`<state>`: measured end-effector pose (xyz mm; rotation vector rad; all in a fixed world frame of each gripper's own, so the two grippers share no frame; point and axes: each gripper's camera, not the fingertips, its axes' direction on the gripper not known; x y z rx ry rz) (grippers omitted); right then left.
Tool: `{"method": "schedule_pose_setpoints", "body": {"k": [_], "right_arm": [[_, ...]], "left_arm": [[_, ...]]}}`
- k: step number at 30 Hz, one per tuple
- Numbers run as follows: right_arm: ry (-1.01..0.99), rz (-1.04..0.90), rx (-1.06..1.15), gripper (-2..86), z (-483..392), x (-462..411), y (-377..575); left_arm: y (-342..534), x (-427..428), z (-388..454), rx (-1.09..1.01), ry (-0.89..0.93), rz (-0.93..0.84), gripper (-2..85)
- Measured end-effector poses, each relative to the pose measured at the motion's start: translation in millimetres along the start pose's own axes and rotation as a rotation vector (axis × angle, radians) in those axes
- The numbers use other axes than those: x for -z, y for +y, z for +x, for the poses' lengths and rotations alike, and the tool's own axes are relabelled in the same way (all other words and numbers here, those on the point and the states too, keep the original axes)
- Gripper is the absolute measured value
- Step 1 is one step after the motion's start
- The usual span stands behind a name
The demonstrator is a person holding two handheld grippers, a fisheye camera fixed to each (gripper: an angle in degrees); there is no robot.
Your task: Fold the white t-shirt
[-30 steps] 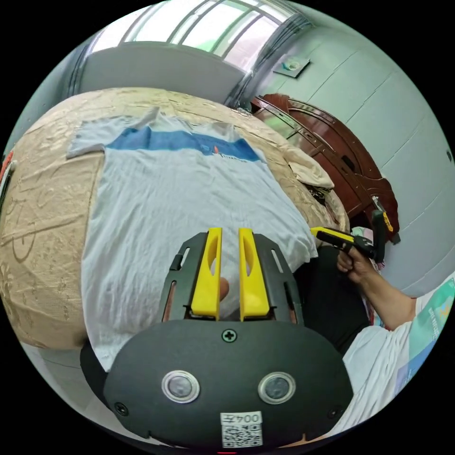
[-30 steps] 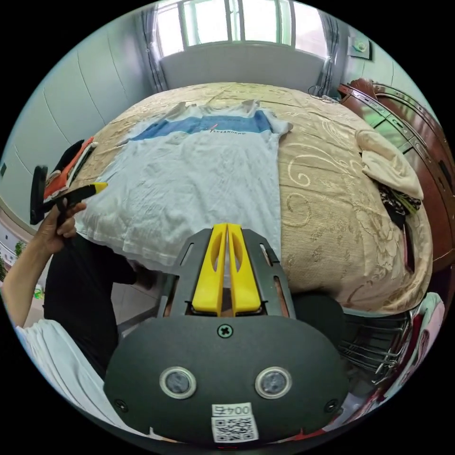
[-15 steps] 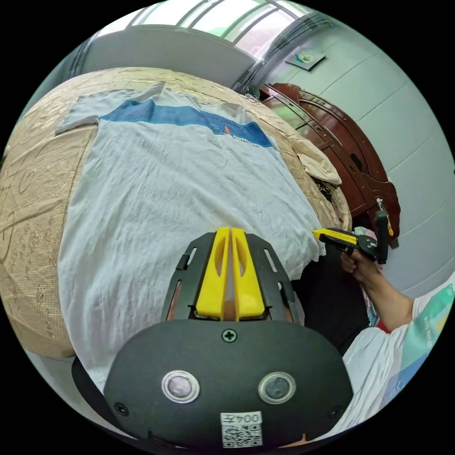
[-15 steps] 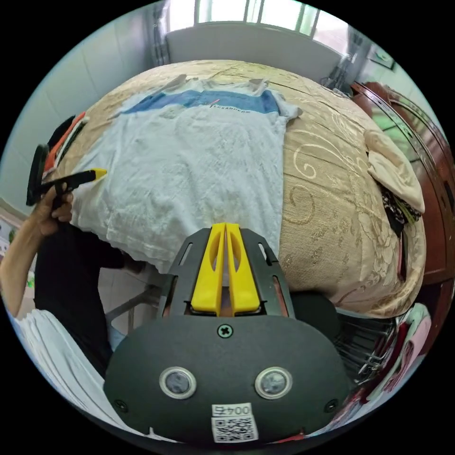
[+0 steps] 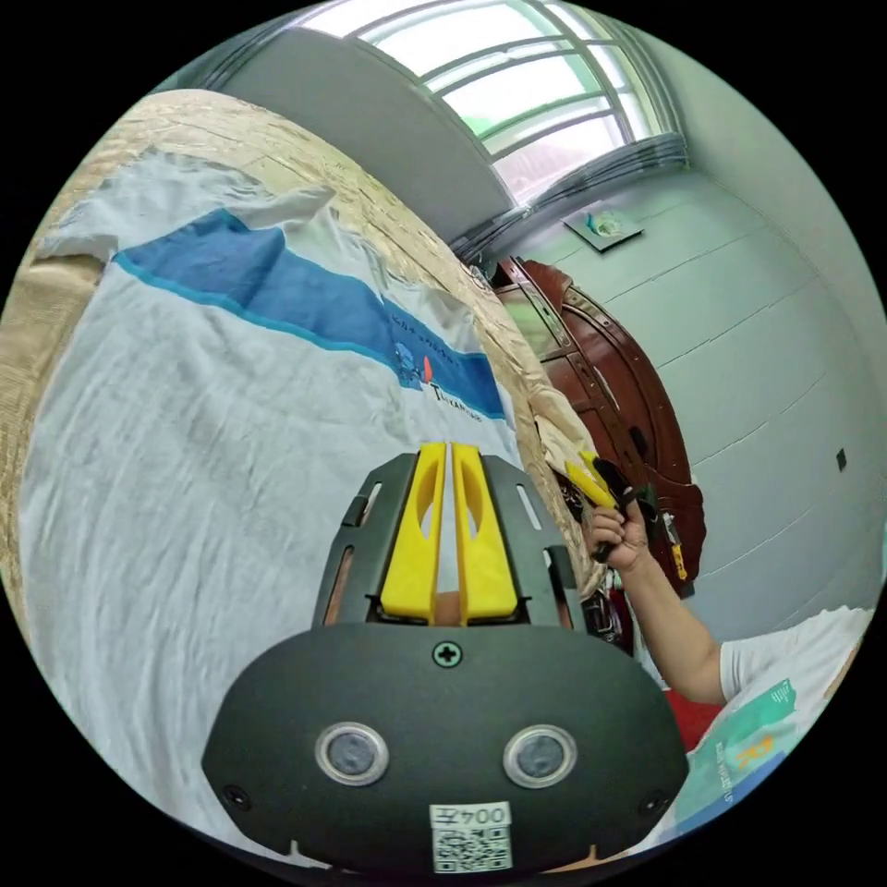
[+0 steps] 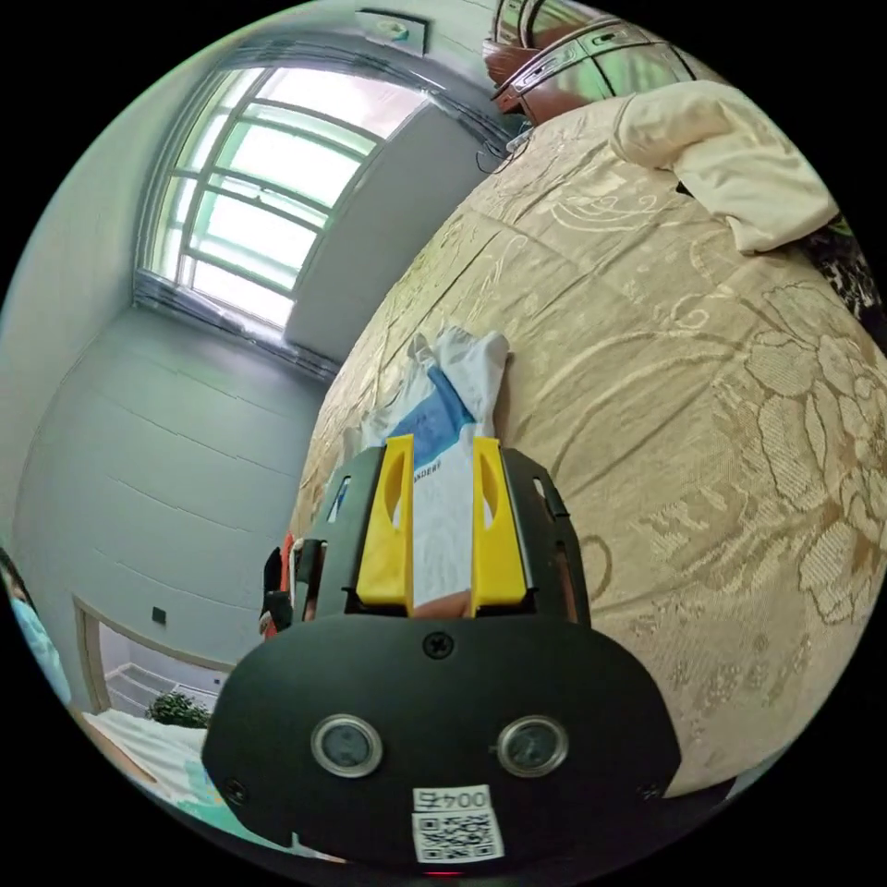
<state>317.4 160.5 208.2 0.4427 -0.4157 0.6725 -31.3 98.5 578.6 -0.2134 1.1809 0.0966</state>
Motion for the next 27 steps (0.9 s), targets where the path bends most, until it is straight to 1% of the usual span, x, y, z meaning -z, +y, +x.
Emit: {"method": "schedule_pose_setpoints", "body": {"k": [2,3,4,6,9,12,14,15,17,18,19,20,21,22,24,26,27], "right_arm": [[-0.031,-0.048,-0.082,11.0,22,-31,-59],[-0.033,-0.058,-0.101,11.1,27,-39,-71],[-0.023,-0.085,-0.138,11.5,36,-58,-95],[0.01,-0.138,-0.179,12.4,46,-86,-123],[0.077,-0.219,-0.254,13.4,58,-129,-154],[0.123,-0.208,-0.27,9.8,56,-151,-175],[0.149,-0.232,-0.226,3.2,47,-167,-187],[0.159,-0.227,-0.211,3.0,43,-168,-189],[0.221,-0.112,-0.124,2.3,22,-154,-189],[0.247,-0.084,-0.107,2.2,18,-149,-188],[0.308,-0.043,-0.086,2.1,15,-140,-185],[0.378,-0.009,-0.093,2.3,20,-132,-180],[0.404,0.005,-0.108,2.4,24,-129,-178],[0.412,0.013,-0.146,2.7,38,-126,-173],[0.358,-0.016,-0.223,3.4,62,-128,-166],[0.274,0.034,-0.273,4.5,77,-125,-156],[0.267,0.049,-0.276,4.8,77,-124,-154]], "left_arm": [[4,-11,-18,0.042,0.029,-0.046,0.5],[4,-10,-30,0.063,0.099,-0.05,0.4],[5,-7,-35,0.072,0.118,-0.044,0.4],[8,3,-59,0.154,0.159,0.002,0.3],[5,1,-59,0.135,0.118,-0.026,0.3],[4,2,-68,0.146,0.141,-0.035,0.3],[4,4,-71,0.147,0.145,-0.036,0.2],[4,5,-73,0.15,0.149,-0.036,0.2],[4,7,-75,0.151,0.152,-0.037,0.2],[4,8,-77,0.153,0.155,-0.037,0.2],[4,8,-77,0.153,0.156,-0.037,0.2],[4,9,-79,0.153,0.157,-0.037,0.2],[4,10,-80,0.155,0.158,-0.038,0.2],[4,10,-81,0.155,0.158,-0.038,0.2],[4,12,-83,0.157,0.154,-0.04,0.2],[4,13,-84,0.158,0.151,-0.041,0.2],[4,13,-85,0.16,0.15,-0.042,0.2]]}}
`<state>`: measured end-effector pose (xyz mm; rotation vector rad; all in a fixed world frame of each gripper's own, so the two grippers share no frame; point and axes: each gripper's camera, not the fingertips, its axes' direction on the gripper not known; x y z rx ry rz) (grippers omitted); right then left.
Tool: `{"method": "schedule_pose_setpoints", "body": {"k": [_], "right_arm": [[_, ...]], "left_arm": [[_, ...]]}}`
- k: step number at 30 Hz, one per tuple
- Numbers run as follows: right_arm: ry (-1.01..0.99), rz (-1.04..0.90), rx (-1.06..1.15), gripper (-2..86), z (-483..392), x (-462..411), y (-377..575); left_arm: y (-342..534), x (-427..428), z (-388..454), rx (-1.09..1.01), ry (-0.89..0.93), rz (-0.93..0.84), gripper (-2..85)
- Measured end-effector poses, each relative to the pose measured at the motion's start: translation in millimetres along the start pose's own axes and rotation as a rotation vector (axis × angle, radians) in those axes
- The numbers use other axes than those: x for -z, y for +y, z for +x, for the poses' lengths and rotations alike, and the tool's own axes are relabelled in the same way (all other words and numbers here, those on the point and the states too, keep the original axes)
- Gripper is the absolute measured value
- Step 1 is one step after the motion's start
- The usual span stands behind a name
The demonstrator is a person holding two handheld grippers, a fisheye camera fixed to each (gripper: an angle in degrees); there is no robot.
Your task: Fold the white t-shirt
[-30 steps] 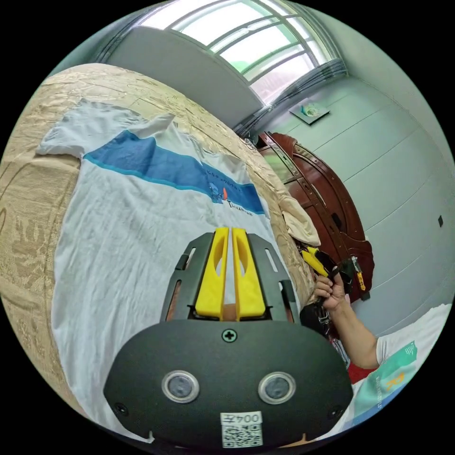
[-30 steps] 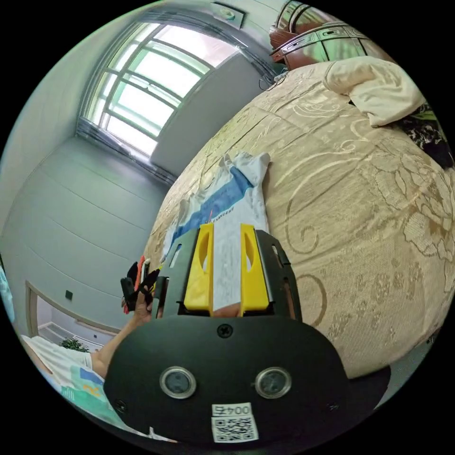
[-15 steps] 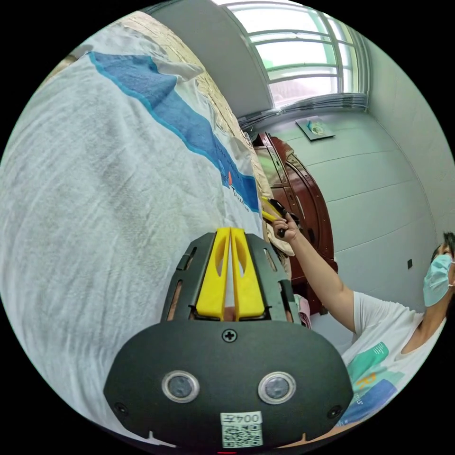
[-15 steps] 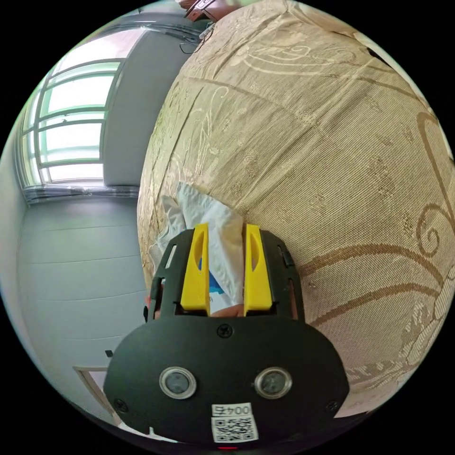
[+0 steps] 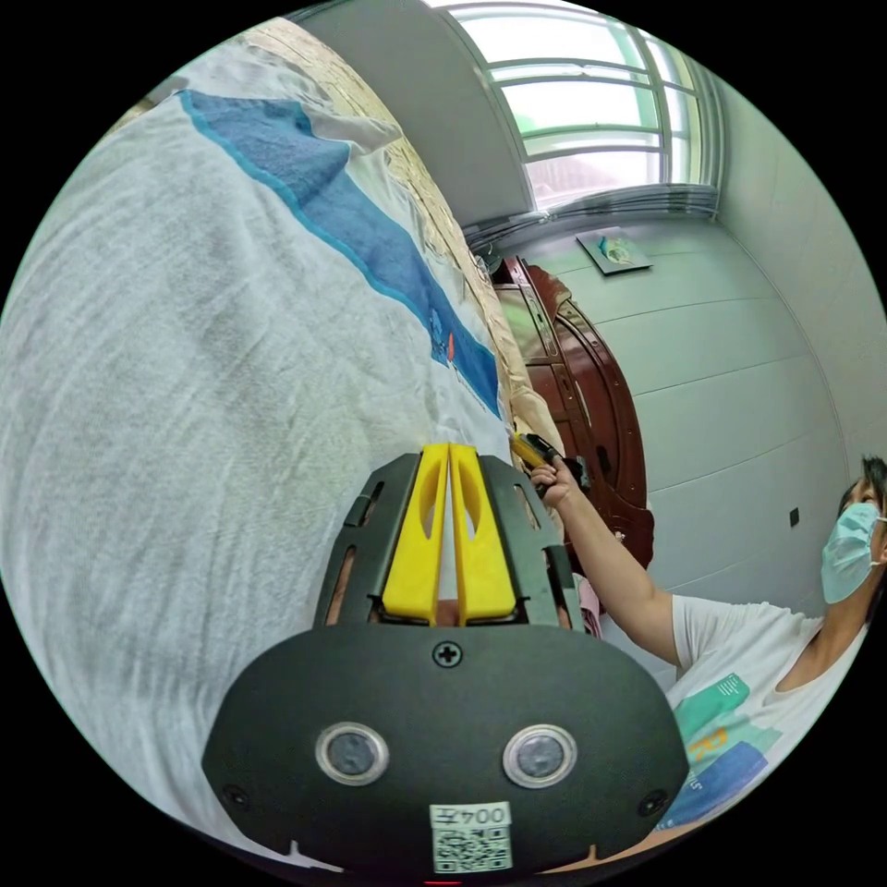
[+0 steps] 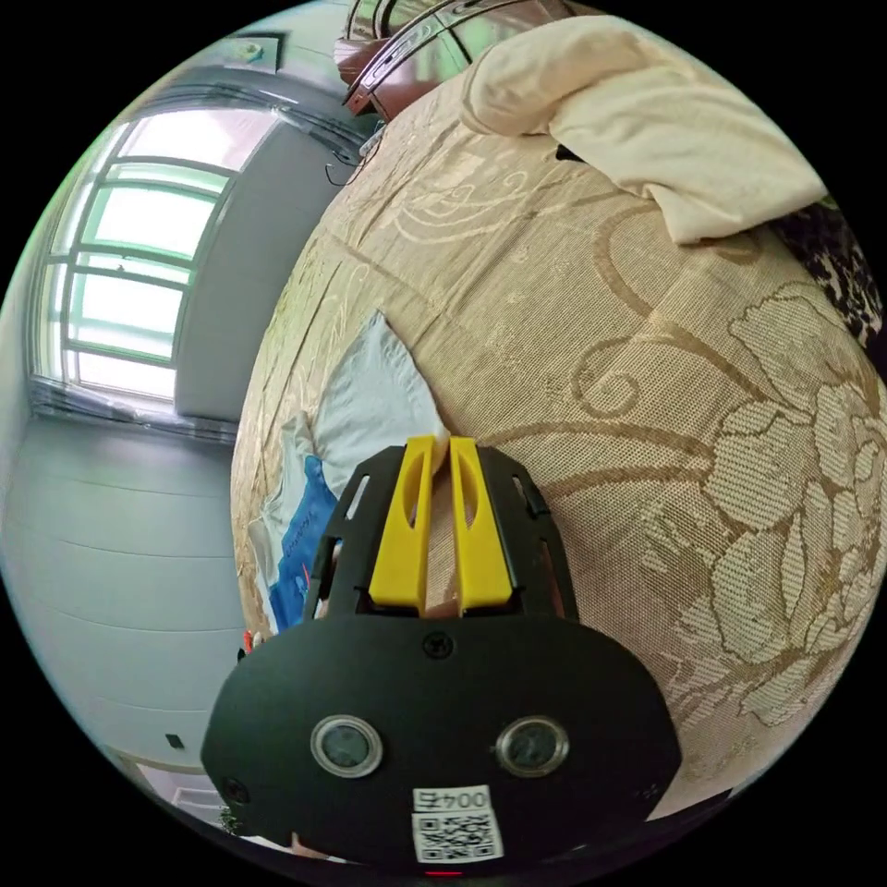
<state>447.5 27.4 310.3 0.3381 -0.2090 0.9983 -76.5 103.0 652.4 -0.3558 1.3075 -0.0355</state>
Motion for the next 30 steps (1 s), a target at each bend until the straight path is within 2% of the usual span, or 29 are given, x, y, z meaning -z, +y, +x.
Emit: {"method": "schedule_pose_setpoints", "body": {"k": [3,5,8,13,20,25,28,30], "right_arm": [[0.071,0.117,0.061,5.2,-22,9,10],[0.122,0.201,0.196,4.7,-58,9,21],[0.172,0.142,0.353,6.0,-102,-16,13],[0.233,0.076,0.489,9.8,-163,-55,-41],[0.366,-0.065,0.53,11.1,-215,-128,-116],[0.426,-0.155,0.574,12.1,-235,-179,-108],[0.587,-0.123,0.736,5.1,-262,-197,-82],[0.678,-0.102,0.806,3.3,-275,-205,-71]], "left_arm": [[0,2,-2,0.002,-0.006,-0.002,0.2],[-1,2,-3,0.004,-0.009,-0.004,0.2],[-1,4,-6,0.008,-0.012,-0.008,0.2],[-3,7,-9,0.01,-0.017,-0.012,0.2],[-6,11,-16,0.012,-0.022,-0.018,0.2],[-9,15,-21,0.016,-0.018,-0.02,0.1],[-10,19,-23,0.016,-0.018,-0.02,0.1],[-12,22,-25,0.015,-0.019,-0.02,0.1]]}}
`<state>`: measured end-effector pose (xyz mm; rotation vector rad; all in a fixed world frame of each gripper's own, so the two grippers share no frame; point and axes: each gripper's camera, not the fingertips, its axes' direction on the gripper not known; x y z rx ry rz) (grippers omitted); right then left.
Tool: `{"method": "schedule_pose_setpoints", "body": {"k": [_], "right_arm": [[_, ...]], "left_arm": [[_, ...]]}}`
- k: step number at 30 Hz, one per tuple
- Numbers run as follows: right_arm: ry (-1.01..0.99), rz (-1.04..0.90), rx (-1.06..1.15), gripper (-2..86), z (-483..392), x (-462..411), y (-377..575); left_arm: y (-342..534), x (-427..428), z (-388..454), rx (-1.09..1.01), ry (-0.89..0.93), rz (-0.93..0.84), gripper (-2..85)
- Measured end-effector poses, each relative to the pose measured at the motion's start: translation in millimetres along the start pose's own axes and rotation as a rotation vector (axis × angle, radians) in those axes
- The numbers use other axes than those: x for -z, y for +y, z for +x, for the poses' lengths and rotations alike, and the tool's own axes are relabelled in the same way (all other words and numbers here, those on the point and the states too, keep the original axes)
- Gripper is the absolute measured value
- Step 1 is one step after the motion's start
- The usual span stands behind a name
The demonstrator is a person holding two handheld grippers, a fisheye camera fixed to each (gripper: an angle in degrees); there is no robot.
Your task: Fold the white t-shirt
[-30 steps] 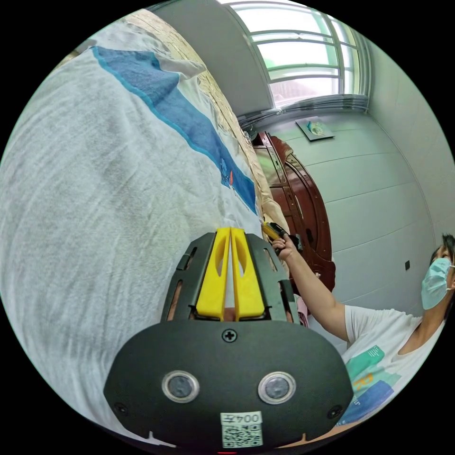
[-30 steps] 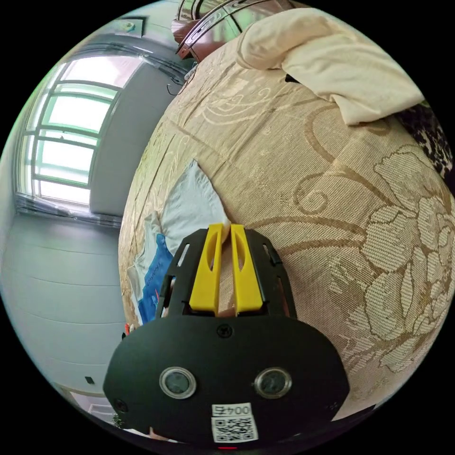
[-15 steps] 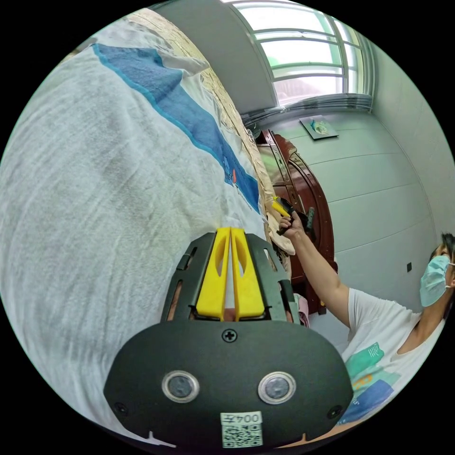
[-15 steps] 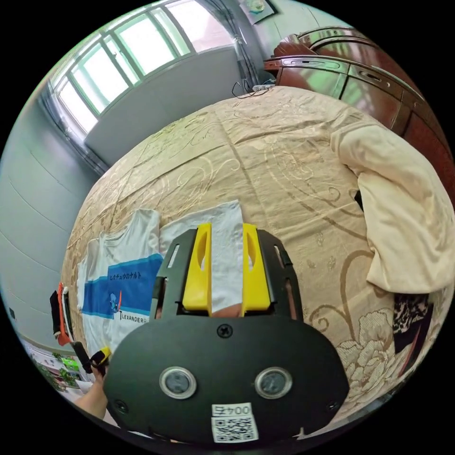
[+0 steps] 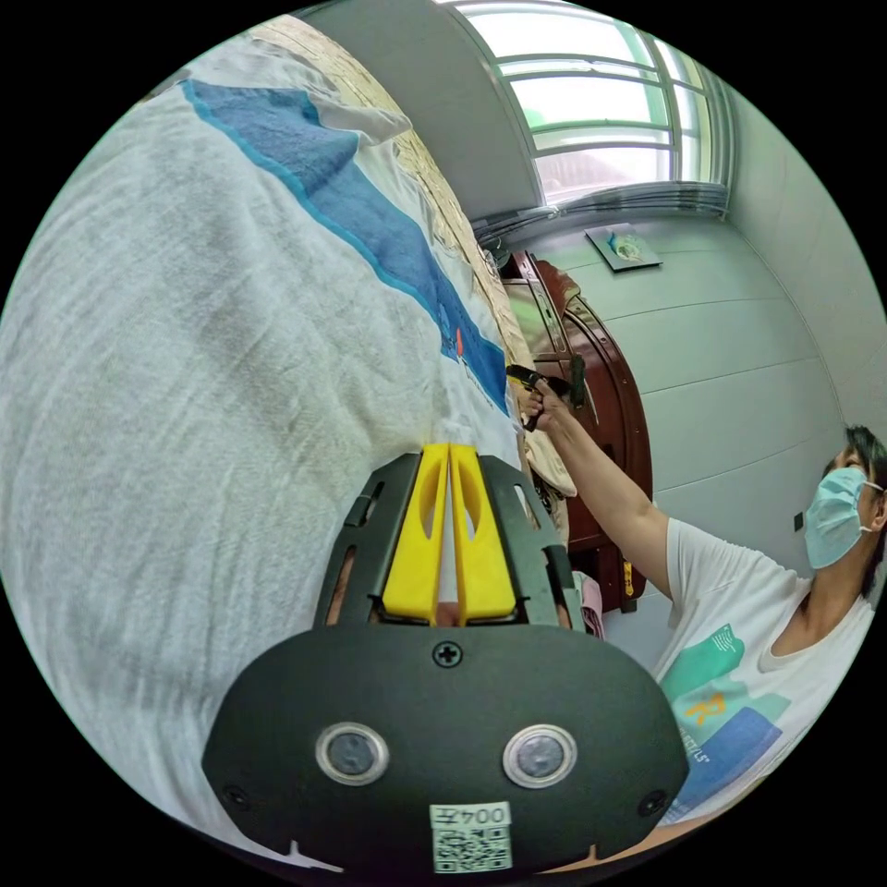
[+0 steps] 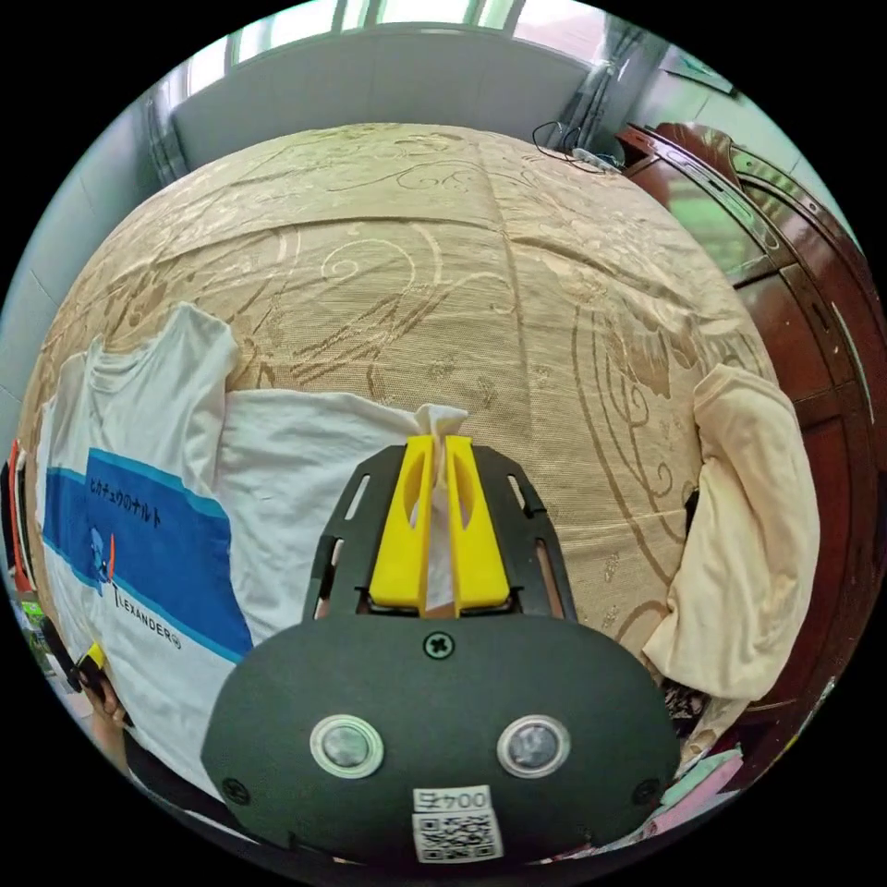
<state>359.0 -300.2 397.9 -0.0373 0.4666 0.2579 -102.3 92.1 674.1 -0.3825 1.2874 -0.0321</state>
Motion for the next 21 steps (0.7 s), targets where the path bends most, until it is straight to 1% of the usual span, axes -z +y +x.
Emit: {"method": "schedule_pose_setpoints", "body": {"k": [1,2,4,6,8,9,11,12,13,14,15,17,18,20,21], "right_arm": [[0.045,0.03,-0.013,3.1,-3,6,-1],[0.062,0.073,-0.077,3.0,3,15,-1],[0.057,0.1,-0.19,3.3,20,20,0],[0.017,0.048,-0.243,4.4,33,7,0],[-0.003,-0.079,-0.288,7.7,45,-20,4],[-0.011,-0.082,-0.311,8.6,49,-23,7],[-0.1,-0.001,-0.461,10.7,74,-13,30],[-0.121,0.04,-0.501,10.7,80,-7,38],[-0.156,0.12,-0.574,10.6,88,6,57],[-0.235,0.196,-0.599,9.4,89,21,77],[-0.294,0.229,-0.592,8.8,86,29,88],[-0.587,0.334,-0.481,4.3,54,53,137],[-0.664,0.34,-0.456,2.7,42,56,150],[-0.969,0.292,-0.398,0.1,-7,47,198],[-1.017,0.269,-0.412,-0.1,-18,42,210]], "left_arm": [[0,1,-1,0.0,0.0,0.0,0.1],[-1,3,-2,0.001,0.001,0.0,0.1],[-3,5,-3,0.001,0.001,0.0,0.1],[-5,9,-5,0.001,0.001,0.0,0.1],[-7,12,-7,0.001,0.002,0.0,0.1],[-8,13,-8,0.001,0.001,0.0,0.1],[-10,16,-9,0.001,0.001,0.0,0.1],[-11,18,-11,0.001,0.001,0.0,0.1],[-12,19,-11,0.001,0.0,0.0,0.1],[-13,21,-12,0.001,0.001,0.0,0.1],[-15,23,-13,0.001,0.001,0.0,0.1],[-17,26,-15,0.001,0.003,0.001,0.2],[-19,28,-16,0.001,0.002,0.001,0.1],[-22,31,-18,0.0,0.002,0.002,0.1],[-23,33,-19,-0.001,0.001,0.002,0.2]]}}
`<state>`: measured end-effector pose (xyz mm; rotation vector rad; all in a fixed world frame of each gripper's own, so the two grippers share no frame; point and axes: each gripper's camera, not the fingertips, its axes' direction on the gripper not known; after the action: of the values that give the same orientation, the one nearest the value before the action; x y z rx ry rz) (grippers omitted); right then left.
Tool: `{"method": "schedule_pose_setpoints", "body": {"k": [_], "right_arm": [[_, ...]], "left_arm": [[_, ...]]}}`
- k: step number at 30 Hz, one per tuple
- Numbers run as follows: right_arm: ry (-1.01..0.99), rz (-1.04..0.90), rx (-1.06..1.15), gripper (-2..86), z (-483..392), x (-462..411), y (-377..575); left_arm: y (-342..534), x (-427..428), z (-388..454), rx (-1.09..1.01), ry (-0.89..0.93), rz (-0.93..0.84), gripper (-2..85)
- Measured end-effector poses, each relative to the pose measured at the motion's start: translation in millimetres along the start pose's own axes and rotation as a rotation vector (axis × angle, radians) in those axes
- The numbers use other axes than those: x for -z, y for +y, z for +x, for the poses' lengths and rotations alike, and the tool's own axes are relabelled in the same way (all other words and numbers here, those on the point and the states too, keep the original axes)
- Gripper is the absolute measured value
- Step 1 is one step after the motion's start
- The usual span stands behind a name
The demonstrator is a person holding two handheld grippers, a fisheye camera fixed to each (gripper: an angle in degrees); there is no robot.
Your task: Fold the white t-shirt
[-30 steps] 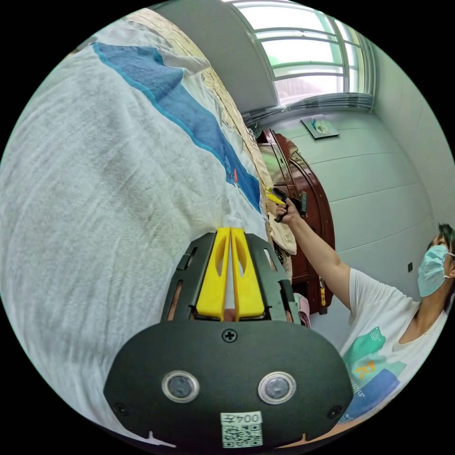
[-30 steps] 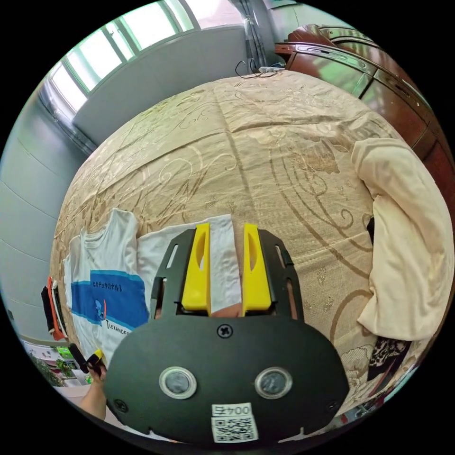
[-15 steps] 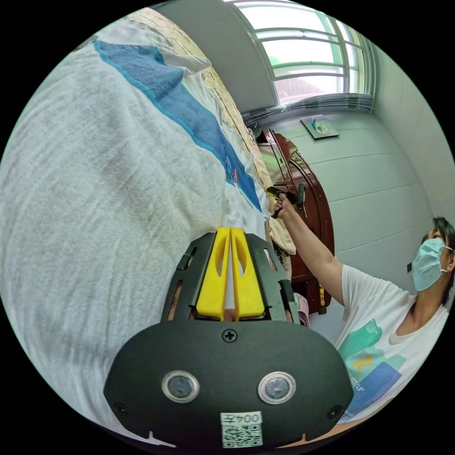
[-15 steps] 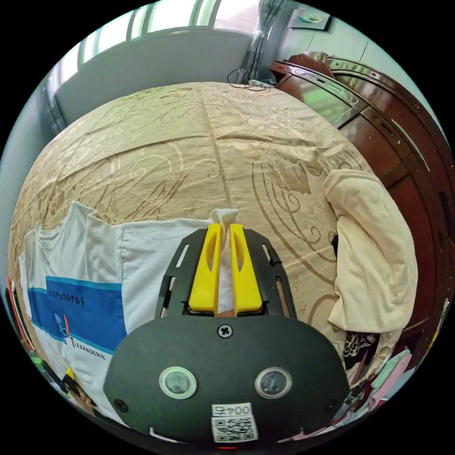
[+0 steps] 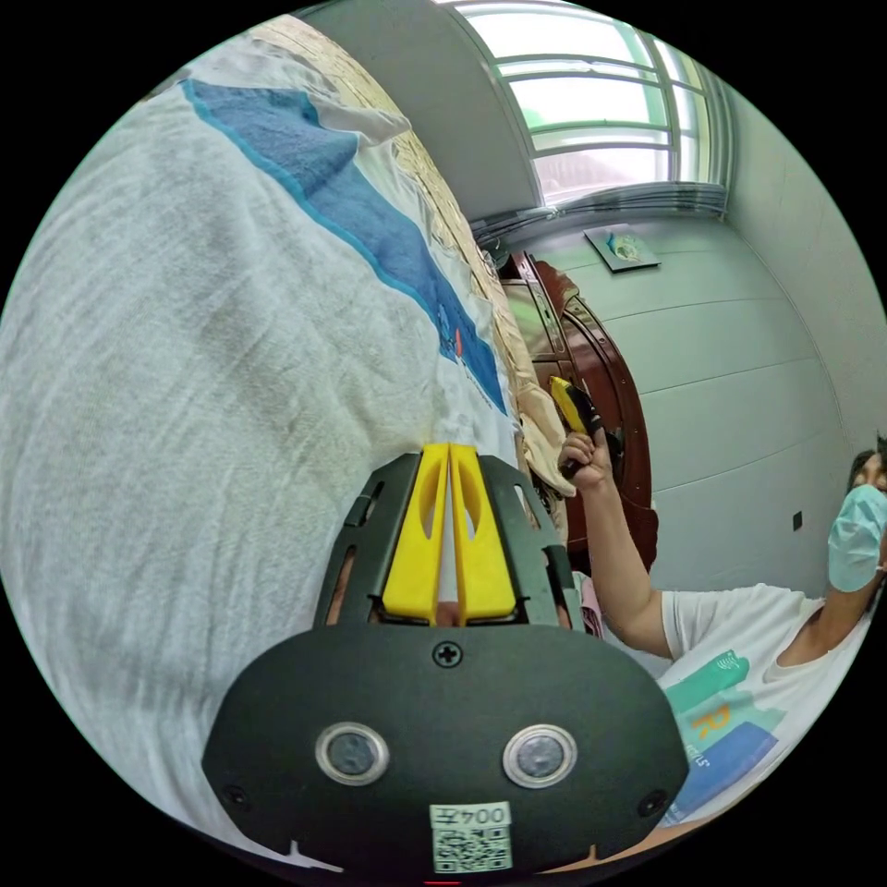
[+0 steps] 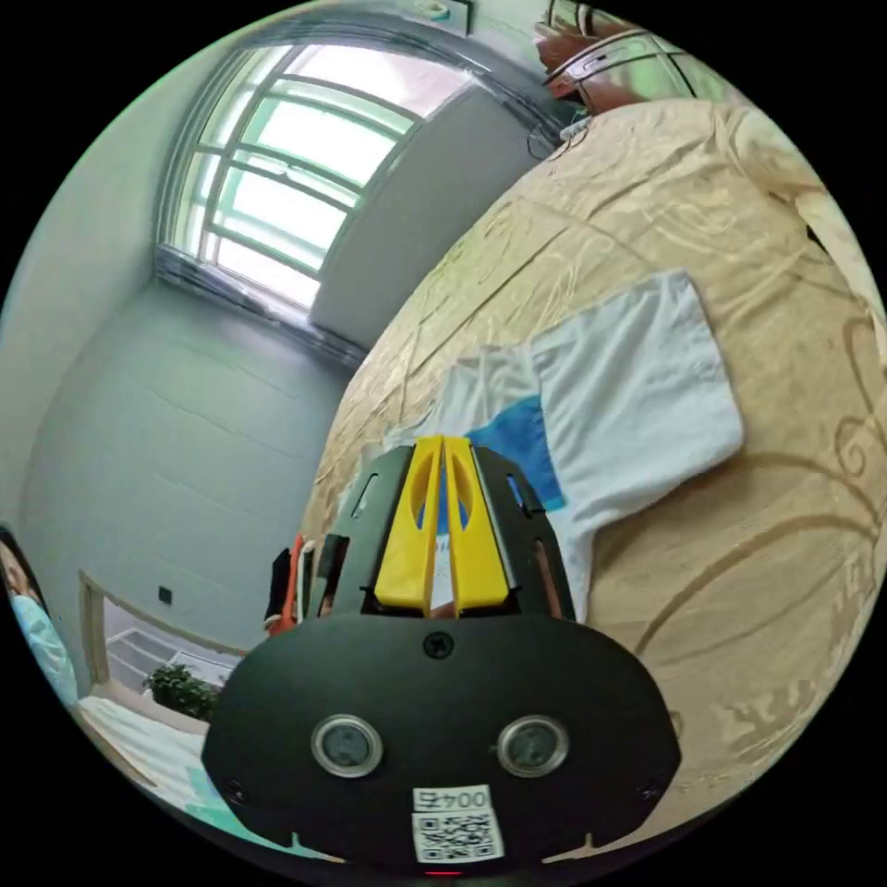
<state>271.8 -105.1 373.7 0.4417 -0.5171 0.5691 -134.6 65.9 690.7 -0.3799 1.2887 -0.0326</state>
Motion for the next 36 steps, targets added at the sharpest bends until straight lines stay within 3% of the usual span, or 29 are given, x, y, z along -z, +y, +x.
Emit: {"method": "schedule_pose_setpoints", "body": {"k": [5,9,13,15,18,20,24,27,36], "right_arm": [[-0.058,-0.087,-0.192,-0.7,44,-49,107],[-0.061,-0.055,-0.106,-0.7,57,-49,129],[-0.018,-0.053,-0.085,-0.7,58,-52,140],[-0.022,-0.053,-0.087,-0.8,61,-53,144],[-0.019,-0.055,-0.083,-0.7,63,-54,150],[-0.019,-0.055,-0.082,-0.7,65,-55,155],[-0.027,-0.053,-0.082,-0.7,68,-57,162],[-0.031,-0.053,-0.081,-0.7,69,-58,167],[-0.043,-0.056,-0.077,-0.7,71,-62,179]], "left_arm": [[-8,9,-4,-0.006,0.018,0.008,0.2],[-18,23,-4,0.011,0.105,0.002,0.4],[-35,99,24,-0.031,0.14,0.229,0.8],[-57,165,18,0.013,-0.023,0.368,1.7],[-96,233,-20,0.112,-0.117,0.455,4.6],[-121,257,-31,0.1,-0.186,0.46,6.8],[-172,268,-21,-0.104,-0.589,0.445,10.5],[-202,247,-27,-0.179,-0.761,0.336,11.7],[-242,220,-65,-0.114,-0.755,0.274,12.6]]}}
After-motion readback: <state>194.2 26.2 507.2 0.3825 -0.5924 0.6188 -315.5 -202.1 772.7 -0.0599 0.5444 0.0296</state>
